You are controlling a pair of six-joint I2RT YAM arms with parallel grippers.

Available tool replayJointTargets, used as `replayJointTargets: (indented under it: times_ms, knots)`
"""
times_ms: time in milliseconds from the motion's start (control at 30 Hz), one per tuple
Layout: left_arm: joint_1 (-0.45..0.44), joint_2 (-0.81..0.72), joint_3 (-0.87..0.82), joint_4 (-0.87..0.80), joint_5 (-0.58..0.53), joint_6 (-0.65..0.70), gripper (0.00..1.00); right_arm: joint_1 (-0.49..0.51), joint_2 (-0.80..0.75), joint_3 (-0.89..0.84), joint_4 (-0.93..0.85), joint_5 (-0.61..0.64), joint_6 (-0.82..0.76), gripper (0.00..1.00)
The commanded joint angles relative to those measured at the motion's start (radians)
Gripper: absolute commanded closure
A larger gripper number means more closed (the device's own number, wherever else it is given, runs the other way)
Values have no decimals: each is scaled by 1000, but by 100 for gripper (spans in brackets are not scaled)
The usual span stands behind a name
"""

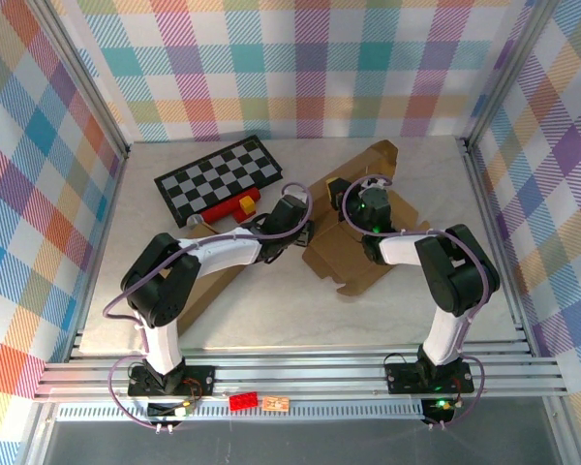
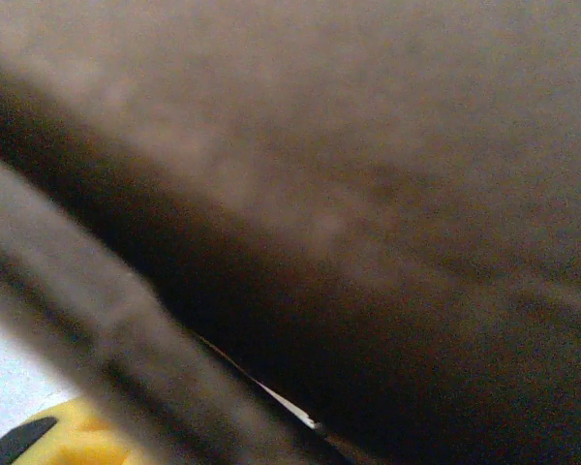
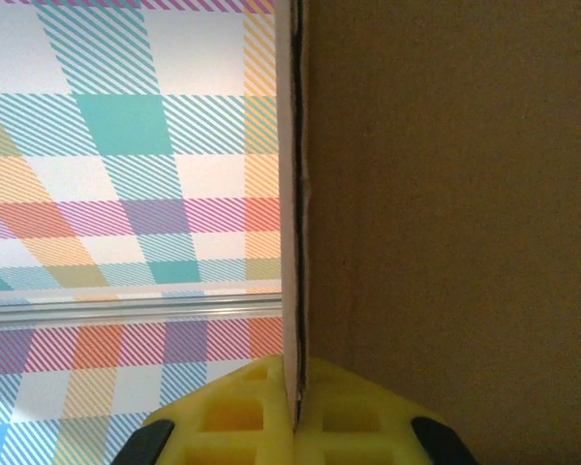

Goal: Fold the paper box

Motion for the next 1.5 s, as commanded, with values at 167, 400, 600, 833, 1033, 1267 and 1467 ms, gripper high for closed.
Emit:
replayJointTargets:
  times_ms: [167,400,600,833,1033,1267,1467]
  knots:
    - [-24,58,54,9,-140,-104,61,42,-25,-19,-77,18,6,100]
    - [-37,95,98,-9,-180,-138,70,48,-34,-15,-105,18,18,100]
    - [-50,114,126,-45,-248,-175,81,61,-47,-1,-143,23,32,100]
    - [-62,119,155,-93,-332,-230,100,73,-72,5,-194,50,44,100]
    - [-62,101,176,-137,-407,-263,100,73,-95,17,-240,52,43,100]
    - [-53,64,232,-234,-420,-173,100,64,-230,49,-443,113,-7,57]
    - [26,5,282,-389,-277,-164,100,-13,-405,213,-866,94,-165,14]
